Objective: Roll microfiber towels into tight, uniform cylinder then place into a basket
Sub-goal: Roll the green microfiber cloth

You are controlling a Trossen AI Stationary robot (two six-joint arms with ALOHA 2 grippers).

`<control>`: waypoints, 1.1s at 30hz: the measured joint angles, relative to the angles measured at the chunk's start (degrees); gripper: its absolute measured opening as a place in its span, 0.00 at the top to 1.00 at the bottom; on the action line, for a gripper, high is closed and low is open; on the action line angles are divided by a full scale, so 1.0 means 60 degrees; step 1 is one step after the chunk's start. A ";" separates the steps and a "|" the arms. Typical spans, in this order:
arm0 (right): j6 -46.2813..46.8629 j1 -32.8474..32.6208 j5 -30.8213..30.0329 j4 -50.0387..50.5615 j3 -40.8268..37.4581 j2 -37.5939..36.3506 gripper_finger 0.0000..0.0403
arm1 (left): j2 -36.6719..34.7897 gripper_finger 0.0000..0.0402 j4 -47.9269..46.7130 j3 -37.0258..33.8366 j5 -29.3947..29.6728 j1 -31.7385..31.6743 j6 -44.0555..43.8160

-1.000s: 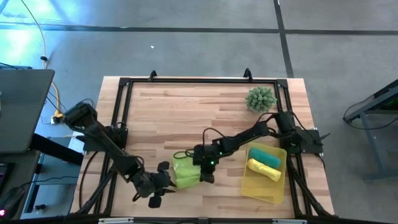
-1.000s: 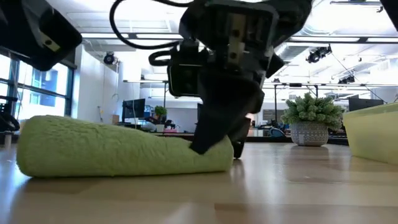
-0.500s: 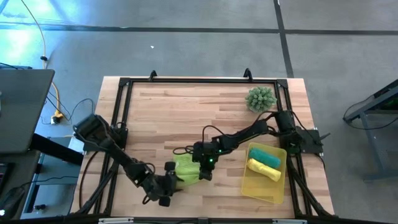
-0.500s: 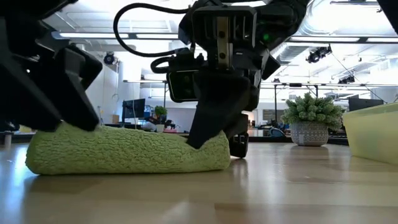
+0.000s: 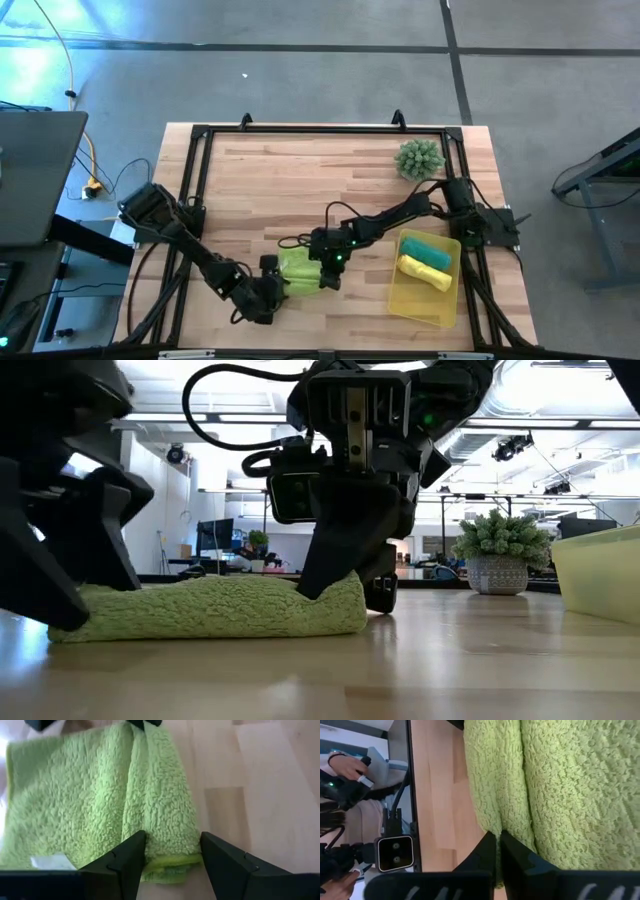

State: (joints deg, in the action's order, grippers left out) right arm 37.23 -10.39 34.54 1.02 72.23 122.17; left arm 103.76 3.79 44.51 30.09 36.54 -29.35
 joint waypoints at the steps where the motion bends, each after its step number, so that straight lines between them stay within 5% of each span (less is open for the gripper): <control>1: -0.0004 0.0000 0.0004 0.0000 0.0000 0.0000 1.00 | -0.0007 0.54 0.0012 0.0005 -0.0128 -0.0044 -0.0168; 6: -0.0022 -0.0004 0.0004 0.0000 0.0000 -0.0003 1.00 | -0.0007 0.61 0.0011 0.0006 -0.0140 -0.0108 -0.1196; 16: -0.0007 -0.0011 -0.0109 -0.0170 -0.0001 -0.0003 1.00 | 0.0485 0.97 0.0143 0.0029 -0.0011 -0.0054 -0.2558; 25: -0.1744 -0.0025 -0.0949 -0.0191 -0.0014 -0.0460 0.96 | 0.0062 0.97 0.0809 -0.0022 -0.1388 0.0145 -0.3524; 33: -0.6058 -0.0593 -0.2994 0.0354 -0.0015 -0.0881 0.92 | 0.0035 0.98 0.3511 -0.1391 -0.1507 0.0282 -0.5579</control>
State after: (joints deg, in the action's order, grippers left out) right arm 0.89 -13.95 16.58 3.14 72.14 116.88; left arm 103.97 24.86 36.16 21.04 38.23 -62.82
